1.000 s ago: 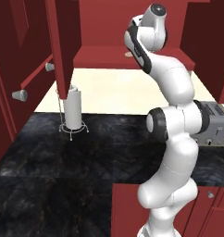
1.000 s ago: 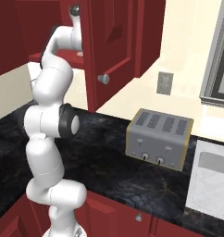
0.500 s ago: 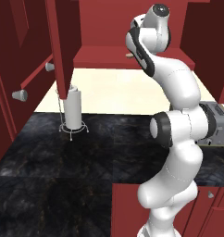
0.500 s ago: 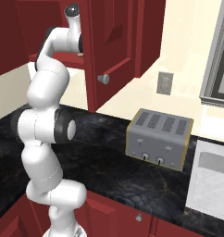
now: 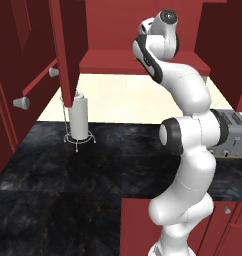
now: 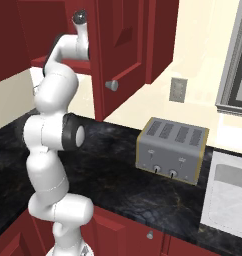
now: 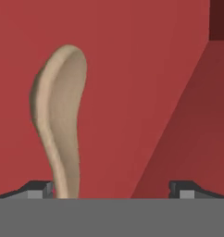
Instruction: Organize the utensils by type. Pick up the wooden spoons from the counter and place them in the open cabinet. Then pick up the metallic utensils from the counter and place them in the open drawer.
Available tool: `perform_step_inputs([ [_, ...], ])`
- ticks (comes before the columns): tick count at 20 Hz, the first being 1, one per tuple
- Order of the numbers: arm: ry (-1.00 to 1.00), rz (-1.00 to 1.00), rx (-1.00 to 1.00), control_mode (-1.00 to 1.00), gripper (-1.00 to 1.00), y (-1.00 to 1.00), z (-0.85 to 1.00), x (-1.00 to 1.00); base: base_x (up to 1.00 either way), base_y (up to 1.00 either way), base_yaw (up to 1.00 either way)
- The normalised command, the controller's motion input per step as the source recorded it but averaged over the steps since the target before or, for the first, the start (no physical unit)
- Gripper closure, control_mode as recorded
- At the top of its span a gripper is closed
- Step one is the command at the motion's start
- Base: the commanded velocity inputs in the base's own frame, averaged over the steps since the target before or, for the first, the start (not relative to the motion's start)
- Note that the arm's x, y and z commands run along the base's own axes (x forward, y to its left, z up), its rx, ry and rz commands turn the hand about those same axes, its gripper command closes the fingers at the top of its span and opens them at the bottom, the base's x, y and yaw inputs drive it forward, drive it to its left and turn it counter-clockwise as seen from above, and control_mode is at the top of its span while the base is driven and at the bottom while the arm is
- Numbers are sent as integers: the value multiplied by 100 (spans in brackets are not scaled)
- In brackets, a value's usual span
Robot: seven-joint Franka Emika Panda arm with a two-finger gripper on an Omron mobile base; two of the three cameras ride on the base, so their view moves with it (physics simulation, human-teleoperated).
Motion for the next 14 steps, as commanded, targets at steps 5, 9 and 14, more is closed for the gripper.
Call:
perform_step_inputs([
  [5,0,5,0,-100,-100,-5,1,41,0,0,0],
  [9,2,10,0,-100,-100,-6,-7,-16,0,0,0],
  [14,0,9,0,-100,-100,-8,-17,-35,0,0,0],
])
